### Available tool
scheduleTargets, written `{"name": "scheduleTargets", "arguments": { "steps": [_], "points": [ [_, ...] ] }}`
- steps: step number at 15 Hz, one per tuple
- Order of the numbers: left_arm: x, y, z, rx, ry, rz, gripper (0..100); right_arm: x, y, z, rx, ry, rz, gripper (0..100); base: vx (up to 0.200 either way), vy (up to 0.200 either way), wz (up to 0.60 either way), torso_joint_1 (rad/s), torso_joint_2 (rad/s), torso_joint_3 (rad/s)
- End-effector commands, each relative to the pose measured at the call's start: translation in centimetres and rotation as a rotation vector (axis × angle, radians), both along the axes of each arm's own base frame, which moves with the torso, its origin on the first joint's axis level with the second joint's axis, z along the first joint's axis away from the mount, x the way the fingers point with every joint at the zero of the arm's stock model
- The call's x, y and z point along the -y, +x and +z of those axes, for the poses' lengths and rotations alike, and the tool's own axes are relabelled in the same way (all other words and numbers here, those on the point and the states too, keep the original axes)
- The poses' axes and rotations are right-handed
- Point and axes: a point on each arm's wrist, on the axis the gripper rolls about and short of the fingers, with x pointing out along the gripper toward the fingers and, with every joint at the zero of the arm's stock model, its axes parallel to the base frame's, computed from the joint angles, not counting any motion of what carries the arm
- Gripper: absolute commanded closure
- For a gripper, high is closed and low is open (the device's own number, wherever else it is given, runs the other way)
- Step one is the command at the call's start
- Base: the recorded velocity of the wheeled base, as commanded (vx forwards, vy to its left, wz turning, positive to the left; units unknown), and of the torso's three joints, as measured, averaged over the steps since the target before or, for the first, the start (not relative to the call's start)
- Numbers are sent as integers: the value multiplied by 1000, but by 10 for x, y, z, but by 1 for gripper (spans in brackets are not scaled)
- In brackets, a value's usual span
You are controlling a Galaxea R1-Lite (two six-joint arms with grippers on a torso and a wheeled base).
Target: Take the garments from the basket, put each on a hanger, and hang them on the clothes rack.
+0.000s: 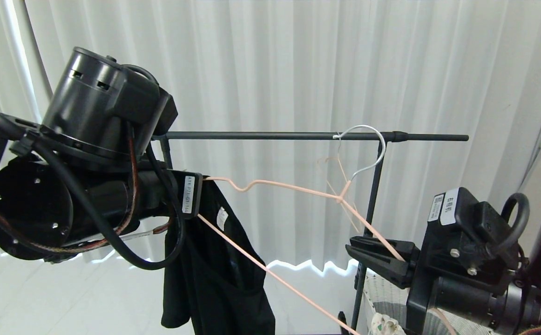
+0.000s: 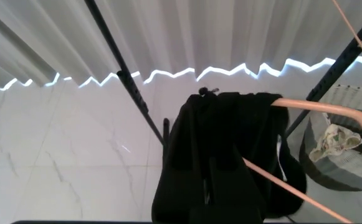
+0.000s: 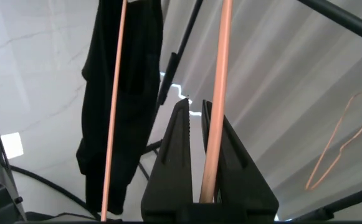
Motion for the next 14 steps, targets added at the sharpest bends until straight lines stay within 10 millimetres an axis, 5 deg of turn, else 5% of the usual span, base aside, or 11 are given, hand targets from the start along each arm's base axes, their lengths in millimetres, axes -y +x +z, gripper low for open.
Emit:
{"name": "scheduleTargets", "arguments": {
  "steps": [1, 9, 14],
  "points": [
    [1, -2, 1, 3, -4, -10, 100, 0, 1, 0, 6, -2, 1, 100, 0, 0, 0, 0, 0, 0],
    [14, -20, 5, 2, -9, -142, 100, -13, 4, -5, 58, -57, 125, 100, 0, 0, 0, 0, 0, 0],
    [-8, -17, -1, -11, 55, -96, 100, -5, 0, -4, 63, -53, 129, 100, 0, 0, 0, 0, 0, 0]
  ]
}}
